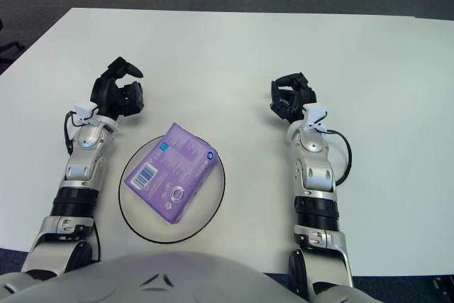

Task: Put the tissue paper into the plate.

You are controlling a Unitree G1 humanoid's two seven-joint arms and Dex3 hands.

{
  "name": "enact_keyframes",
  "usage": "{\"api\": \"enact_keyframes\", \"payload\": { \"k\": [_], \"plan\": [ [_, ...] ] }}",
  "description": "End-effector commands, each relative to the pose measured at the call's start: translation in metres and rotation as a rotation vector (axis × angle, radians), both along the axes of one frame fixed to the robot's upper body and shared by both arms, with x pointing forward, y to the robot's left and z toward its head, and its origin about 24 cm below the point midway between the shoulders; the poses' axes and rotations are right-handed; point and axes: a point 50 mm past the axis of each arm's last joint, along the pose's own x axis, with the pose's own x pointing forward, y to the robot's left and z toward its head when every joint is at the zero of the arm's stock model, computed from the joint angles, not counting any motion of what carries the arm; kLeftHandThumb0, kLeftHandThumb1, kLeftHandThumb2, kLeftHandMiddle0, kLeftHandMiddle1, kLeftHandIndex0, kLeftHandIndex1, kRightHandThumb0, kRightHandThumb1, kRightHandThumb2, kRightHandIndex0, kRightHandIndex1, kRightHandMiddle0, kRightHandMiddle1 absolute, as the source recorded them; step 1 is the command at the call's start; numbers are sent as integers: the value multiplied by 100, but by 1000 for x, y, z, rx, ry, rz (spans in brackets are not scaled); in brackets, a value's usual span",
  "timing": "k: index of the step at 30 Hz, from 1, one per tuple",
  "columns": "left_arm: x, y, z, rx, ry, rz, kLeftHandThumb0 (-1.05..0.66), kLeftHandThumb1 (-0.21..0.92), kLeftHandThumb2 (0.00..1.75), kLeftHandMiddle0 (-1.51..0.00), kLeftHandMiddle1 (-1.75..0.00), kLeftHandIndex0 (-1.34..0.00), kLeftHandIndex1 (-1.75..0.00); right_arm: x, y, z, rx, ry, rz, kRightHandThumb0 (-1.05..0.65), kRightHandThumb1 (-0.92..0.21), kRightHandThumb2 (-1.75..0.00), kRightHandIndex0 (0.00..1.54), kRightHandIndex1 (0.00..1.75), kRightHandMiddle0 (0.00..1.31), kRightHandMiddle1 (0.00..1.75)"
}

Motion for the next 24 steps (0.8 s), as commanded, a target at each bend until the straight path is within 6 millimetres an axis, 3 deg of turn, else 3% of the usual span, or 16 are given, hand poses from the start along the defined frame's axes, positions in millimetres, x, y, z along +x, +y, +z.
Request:
{"api": "enact_keyframes", "payload": {
  "k": [1, 14, 24],
  "plan": [
    [-24, -10, -48, -51, 191, -3, -44, 46, 114, -129, -175, -50, -175, -20, 8, -43, 109, 94, -30, -39, -65, -89, 69, 164, 36, 175],
    [-26, -13, -48, -60, 207, -23, -43, 47, 113, -129, -175, -50, -175, -21, 12, -56, 107, 40, -76, -42, -50, -108, 96, 175, 47, 175],
    [-26, -13, -49, -69, 221, -24, -43, 47, 113, -130, -175, -50, -175, -22, 14, -60, 95, 23, -37, -44, -44, -116, 106, 175, 52, 175]
  ]
}}
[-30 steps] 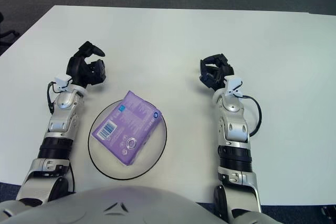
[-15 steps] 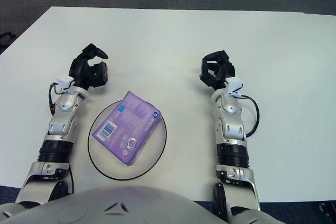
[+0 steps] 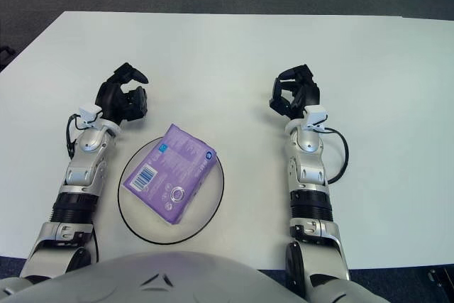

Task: Put the tissue paper into the plate.

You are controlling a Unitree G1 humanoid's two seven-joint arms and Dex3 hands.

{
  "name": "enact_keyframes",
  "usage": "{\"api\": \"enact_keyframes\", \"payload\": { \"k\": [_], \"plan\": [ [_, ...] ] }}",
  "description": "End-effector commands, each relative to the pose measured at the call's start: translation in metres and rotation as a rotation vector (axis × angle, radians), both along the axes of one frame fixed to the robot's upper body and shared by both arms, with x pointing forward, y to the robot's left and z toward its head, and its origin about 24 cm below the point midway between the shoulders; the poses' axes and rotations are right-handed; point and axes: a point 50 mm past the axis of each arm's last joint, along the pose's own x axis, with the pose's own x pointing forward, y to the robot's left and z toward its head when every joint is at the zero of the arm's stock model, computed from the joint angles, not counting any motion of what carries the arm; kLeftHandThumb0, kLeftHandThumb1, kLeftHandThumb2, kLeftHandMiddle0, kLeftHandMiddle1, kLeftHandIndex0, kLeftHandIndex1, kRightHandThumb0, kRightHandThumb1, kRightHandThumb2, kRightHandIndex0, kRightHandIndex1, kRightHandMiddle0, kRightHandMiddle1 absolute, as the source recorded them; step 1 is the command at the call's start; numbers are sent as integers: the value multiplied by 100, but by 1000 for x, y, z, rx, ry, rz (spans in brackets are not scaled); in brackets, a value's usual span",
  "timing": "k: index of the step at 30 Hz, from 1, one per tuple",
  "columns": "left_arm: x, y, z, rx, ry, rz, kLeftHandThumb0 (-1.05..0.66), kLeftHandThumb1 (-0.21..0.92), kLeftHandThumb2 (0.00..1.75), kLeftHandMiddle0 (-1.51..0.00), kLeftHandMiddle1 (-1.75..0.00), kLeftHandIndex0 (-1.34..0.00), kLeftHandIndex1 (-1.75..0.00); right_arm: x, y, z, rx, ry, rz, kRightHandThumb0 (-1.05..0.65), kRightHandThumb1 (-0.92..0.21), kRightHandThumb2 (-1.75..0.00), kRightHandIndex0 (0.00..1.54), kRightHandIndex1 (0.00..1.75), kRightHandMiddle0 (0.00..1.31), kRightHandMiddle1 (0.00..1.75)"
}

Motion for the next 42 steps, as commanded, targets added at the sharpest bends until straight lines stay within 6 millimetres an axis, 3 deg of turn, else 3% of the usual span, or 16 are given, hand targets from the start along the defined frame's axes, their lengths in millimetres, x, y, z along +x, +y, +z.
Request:
{"api": "enact_keyframes", "payload": {
  "k": [1, 22, 42],
  "plan": [
    [-21, -8, -44, -71, 173, 4, -43, 47, 113, -130, -175, -50, -175, -29, 12, -63, 78, 205, 9, -44, -43, -117, 108, 175, 52, 175],
    [-20, -7, -47, -54, 184, 17, -44, 46, 114, -130, -175, -50, -175, -31, 11, -69, 51, 142, 79, -49, -31, -133, 124, 175, 62, 175],
    [-18, 1, -50, -46, 183, 47, -44, 45, 115, -131, -175, -51, -175, -32, 10, -72, 29, 135, 99, -50, -28, -137, 131, 175, 65, 175]
  ]
}}
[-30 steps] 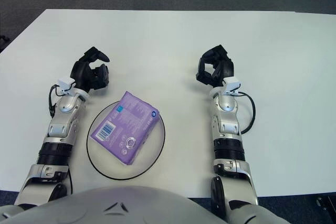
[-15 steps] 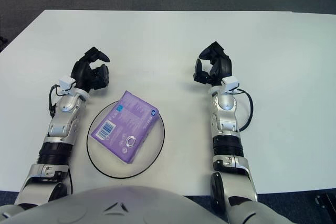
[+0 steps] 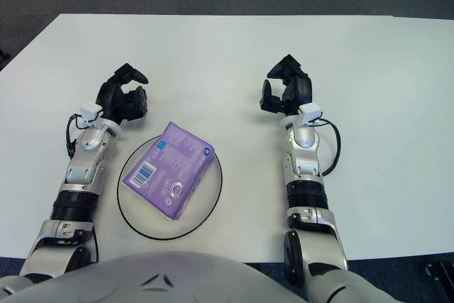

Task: Put the tissue paper into the plate.

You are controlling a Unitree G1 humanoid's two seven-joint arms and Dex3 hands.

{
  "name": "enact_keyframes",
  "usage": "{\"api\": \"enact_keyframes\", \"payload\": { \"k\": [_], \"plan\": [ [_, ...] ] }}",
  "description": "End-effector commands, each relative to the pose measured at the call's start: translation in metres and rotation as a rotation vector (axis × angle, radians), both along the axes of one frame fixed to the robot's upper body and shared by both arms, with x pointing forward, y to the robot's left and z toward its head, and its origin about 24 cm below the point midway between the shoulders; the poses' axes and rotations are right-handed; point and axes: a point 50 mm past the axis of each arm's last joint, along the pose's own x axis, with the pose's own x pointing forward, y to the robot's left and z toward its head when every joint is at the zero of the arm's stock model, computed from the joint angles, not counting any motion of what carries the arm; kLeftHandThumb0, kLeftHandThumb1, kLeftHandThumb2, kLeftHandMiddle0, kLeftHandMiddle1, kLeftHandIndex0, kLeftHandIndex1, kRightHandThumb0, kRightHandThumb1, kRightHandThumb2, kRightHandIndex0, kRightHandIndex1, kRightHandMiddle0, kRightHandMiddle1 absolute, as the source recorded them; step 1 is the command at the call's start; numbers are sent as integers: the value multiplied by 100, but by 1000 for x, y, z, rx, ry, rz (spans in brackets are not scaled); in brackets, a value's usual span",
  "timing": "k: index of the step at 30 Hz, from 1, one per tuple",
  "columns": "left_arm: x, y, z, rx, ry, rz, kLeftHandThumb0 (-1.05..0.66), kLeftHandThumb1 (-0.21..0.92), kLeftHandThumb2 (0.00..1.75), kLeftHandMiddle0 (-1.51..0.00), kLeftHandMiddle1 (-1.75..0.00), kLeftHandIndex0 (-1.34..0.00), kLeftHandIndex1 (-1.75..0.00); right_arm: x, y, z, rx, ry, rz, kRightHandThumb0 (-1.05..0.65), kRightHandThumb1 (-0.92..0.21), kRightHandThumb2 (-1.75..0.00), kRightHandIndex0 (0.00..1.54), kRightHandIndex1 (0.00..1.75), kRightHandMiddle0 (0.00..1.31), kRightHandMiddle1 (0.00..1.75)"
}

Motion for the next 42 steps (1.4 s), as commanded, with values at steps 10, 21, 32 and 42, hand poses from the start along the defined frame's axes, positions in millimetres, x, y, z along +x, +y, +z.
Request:
{"api": "enact_keyframes", "payload": {
  "k": [10, 21, 32, 42],
  "plan": [
    [-20, 1, -50, -57, 180, 53, -44, 45, 115, -131, -175, -51, -175, -42, 1, -81, 62, 292, -38, -50, -27, -137, 131, 175, 65, 175],
    [-19, 4, -51, -61, 172, 66, -44, 45, 115, -131, -175, -51, -175, -42, 1, -80, 70, 282, -34, -49, -29, -135, 132, 175, 64, 175],
    [-19, 6, -51, -59, 163, 78, -44, 45, 115, -130, -175, -51, -175, -41, 1, -81, 96, 356, -82, -47, -35, -128, 125, 175, 59, 175],
    [-18, 8, -50, -53, 153, 89, -44, 45, 115, -130, -175, -51, -175, -41, 1, -79, 102, 408, -83, -45, -40, -122, 122, 175, 55, 175]
  ]
}}
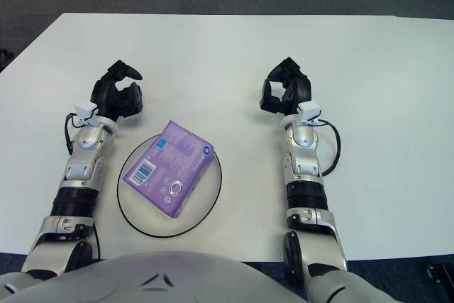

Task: Put the tissue paper into the plate.

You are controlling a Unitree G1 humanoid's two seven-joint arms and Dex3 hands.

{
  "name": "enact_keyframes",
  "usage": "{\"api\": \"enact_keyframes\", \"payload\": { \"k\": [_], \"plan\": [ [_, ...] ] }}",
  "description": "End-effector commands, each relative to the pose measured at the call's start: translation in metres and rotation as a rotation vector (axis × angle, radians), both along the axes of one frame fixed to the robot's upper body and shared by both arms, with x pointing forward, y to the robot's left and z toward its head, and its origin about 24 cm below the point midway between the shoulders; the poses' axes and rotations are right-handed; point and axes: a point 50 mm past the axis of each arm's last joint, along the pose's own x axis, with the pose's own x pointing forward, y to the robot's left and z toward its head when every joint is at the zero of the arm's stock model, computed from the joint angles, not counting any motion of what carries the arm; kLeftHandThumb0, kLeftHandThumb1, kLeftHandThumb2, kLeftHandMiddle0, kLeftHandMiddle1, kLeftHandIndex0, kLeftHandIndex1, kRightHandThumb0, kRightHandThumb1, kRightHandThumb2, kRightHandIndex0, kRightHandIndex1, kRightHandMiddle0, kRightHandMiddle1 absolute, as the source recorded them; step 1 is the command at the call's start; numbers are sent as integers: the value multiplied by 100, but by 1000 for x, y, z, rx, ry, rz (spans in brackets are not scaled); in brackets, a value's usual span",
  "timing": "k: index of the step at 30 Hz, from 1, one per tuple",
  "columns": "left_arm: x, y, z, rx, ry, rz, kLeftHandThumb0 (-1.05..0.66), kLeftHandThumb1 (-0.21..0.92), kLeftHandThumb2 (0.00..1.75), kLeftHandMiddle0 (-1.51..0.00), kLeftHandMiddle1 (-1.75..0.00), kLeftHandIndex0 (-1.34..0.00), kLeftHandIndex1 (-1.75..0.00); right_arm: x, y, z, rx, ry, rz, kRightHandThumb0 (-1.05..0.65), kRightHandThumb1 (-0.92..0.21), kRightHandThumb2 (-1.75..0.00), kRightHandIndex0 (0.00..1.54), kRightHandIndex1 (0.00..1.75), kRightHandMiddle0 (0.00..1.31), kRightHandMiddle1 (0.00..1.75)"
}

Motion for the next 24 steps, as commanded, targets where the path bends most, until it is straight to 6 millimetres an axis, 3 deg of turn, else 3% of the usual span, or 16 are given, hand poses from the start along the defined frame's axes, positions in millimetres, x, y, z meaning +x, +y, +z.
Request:
{"api": "enact_keyframes", "payload": {
  "k": [1, 24],
  "plan": [
    [-22, -1, -51, -49, 184, 45, -44, 45, 115, -130, -175, -51, -175, -41, 2, -73, 77, 296, -42, -45, -40, -121, 122, 175, 55, 175],
    [-22, -1, -50, -44, 178, 46, -44, 45, 115, -131, -175, -51, -175, -41, 2, -68, 72, 327, -51, -46, -38, -123, 124, 175, 56, 175]
  ]
}}
